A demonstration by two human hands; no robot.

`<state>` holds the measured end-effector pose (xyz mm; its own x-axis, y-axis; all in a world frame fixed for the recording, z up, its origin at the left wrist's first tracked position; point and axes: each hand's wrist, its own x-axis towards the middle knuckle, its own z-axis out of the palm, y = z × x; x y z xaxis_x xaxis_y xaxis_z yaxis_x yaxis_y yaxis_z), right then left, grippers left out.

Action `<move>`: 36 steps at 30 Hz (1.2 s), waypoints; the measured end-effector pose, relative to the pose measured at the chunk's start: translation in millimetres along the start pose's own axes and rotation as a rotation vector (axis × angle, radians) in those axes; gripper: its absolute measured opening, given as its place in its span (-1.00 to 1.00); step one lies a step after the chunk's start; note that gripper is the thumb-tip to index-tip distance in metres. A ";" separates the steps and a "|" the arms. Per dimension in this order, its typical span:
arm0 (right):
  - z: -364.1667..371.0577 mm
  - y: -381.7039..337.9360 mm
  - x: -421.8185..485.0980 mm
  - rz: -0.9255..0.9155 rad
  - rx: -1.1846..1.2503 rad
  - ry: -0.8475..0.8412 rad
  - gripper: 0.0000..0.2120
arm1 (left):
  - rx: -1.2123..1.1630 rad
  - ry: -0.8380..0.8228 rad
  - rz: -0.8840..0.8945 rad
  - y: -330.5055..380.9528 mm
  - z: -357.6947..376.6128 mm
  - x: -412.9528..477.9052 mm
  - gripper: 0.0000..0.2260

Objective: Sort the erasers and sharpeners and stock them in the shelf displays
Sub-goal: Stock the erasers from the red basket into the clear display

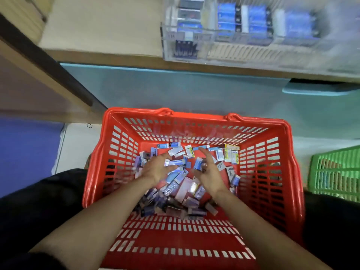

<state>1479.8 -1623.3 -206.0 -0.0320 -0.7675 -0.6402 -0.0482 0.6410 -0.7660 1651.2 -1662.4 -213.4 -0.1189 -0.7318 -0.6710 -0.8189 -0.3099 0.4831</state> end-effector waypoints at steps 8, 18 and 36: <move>-10.1 -74.7 -65.1 -0.216 -0.254 -0.003 -0.64 | -0.301 0.101 0.074 47.3 -44.7 -62.6 -0.77; -24.8 -195.7 -153.8 -0.627 -0.512 0.009 -0.56 | -0.310 0.108 0.357 126.2 -121.3 -149.2 -0.84; -31.5 -239.3 -155.3 -0.888 -0.803 0.222 -0.57 | -0.540 0.250 0.627 178.2 -154.0 -180.5 -0.89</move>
<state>1464.8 -1657.7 78.5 0.1600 -0.9720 0.1720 -0.7416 -0.2334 -0.6289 1613.3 -1678.9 80.5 -0.2804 -0.9567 -0.0787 -0.2568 -0.0043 0.9665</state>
